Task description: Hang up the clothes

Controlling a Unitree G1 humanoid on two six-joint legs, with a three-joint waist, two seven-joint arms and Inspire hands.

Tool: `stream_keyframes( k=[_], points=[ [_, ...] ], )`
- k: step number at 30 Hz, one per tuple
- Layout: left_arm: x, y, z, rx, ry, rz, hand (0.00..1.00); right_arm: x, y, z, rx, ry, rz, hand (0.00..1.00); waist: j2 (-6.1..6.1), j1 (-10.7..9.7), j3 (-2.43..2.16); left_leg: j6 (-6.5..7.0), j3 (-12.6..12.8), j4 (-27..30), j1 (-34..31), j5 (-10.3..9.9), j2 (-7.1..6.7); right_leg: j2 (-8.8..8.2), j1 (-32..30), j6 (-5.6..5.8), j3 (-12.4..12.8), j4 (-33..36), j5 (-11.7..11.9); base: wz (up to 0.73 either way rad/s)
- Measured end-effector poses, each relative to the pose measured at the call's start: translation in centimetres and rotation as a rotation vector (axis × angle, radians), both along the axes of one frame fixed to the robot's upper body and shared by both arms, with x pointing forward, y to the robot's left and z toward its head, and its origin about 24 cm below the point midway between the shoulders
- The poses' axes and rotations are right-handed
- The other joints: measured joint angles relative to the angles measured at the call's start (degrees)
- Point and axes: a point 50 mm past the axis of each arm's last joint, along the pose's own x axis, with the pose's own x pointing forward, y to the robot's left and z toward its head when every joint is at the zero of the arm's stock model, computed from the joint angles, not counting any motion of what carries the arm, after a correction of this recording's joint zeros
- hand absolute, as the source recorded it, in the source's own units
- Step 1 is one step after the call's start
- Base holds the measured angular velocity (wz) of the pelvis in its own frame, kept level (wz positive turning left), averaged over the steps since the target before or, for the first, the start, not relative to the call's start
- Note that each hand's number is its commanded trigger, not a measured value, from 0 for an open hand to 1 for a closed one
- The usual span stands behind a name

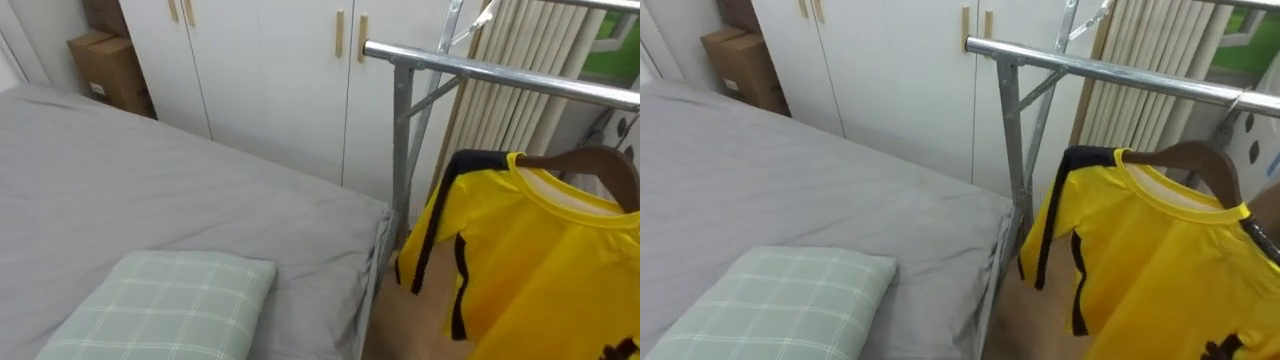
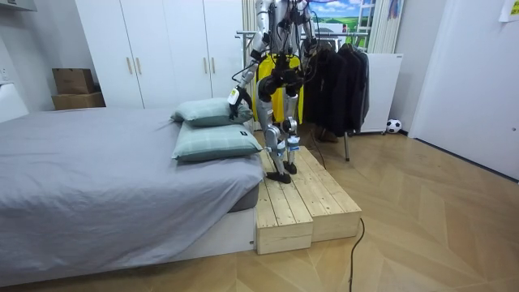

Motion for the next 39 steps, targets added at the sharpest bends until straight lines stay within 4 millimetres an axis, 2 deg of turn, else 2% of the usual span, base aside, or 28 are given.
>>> stream_keyframes(
  k=[4, 6, 12, 19, 27, 31, 32, 33, 39],
  points=[
    [-0.2, -0.5, -0.2, -0.023, -0.018, 0.034, 0.0, -1.1, 1.1, -1.7, 0.05, 0.064, 0.022, 0.0, 0.02, 0.5, 0.0, 0.0, 0.3, 0.0, 0.0, 0.0, -0.11, 0.17, -0.1, 0.0, 0.8, -0.3, 0.0, -0.03],
    [-0.3, -0.8, -0.3, -0.04, -0.031, 0.056, 0.0, -2.8, 1.9, -3.2, 0.119, 0.134, 0.028, 0.0, -0.07, 0.6, -0.06, 0.0, -0.1, 0.0, 0.1, 0.0, -0.16, 0.26, 0.6, -0.01, 0.5, -1.2, 0.0, 0.1],
    [-0.4, -1.2, -0.5, -0.068, -0.045, 0.09, 0.0, -6.5, 3.6, -5.8, 0.233, 0.306, 0.077, 0.0, 0.31, 0.9, 0.0, -0.03, -0.3, 0.0, 0.0, 0.0, -0.09, 0.5, 0.9, -0.05, 0.5, -1.9, 0.0, 0.01],
    [0.0, -1.6, -0.6, -0.105, -0.06, 0.102, 0.0, -7.5, 5.0, -6.7, 0.273, 0.403, 0.197, 0.0, 0.3, 2.0, 0.12, -0.06, -0.4, -0.2, 0.0, 0.0, -0.11, 0.49, 0.8, -0.01, 0.3, -1.8, 0.0, 0.01],
    [0.1, -1.7, -0.8, -0.11, -0.052, 0.105, 0.0, -9.0, 5.1, -7.3, 0.324, 0.468, 0.173, 0.0, 0.35, 2.1, 0.31, -0.06, -1.1, -0.2, 0.2, 0.0, -0.15, 0.64, 1.4, 0.04, 0.0, -2.7, -0.1, 0.04],
    [0.2, -1.7, -0.9, -0.113, -0.045, 0.115, 0.0, -9.0, 5.1, -7.4, 0.341, 0.479, 0.163, 0.0, 0.37, 2.1, 0.4, -0.11, -1.1, -0.3, 0.3, 0.1, -0.08, 0.74, 1.6, 0.05, 0.0, -2.8, -0.1, 0.0],
    [0.2, -1.7, -0.9, -0.115, -0.044, 0.118, 0.0, -9.0, 5.1, -7.4, 0.345, 0.478, 0.164, 0.0, 0.37, 2.1, 0.56, -0.13, -1.1, -0.3, 0.5, 0.1, -0.08, 0.76, 1.7, 0.07, 0.0, -2.8, -0.2, 0.0],
    [0.3, -1.7, -0.9, -0.114, -0.045, 0.118, 0.0, -8.9, 5.1, -7.4, 0.346, 0.478, 0.166, 0.0, 0.37, 2.1, 0.91, -0.13, -1.1, -0.3, 0.9, 0.1, -0.08, 0.8, 1.8, 0.07, 0.0, -2.8, -0.2, 0.0],
    [0.1, -1.7, -0.9, -0.101, -0.039, 0.121, 0.0, -8.6, 5.2, -7.4, 0.349, 0.484, 0.179, 0.0, 0.34, 2.1, 0.86, -0.36, -1.1, -0.6, 1.2, 0.1, -0.04, 0.93, 2.4, 0.03, -0.1, -3.0, -0.3, 0.0]
  ],
)
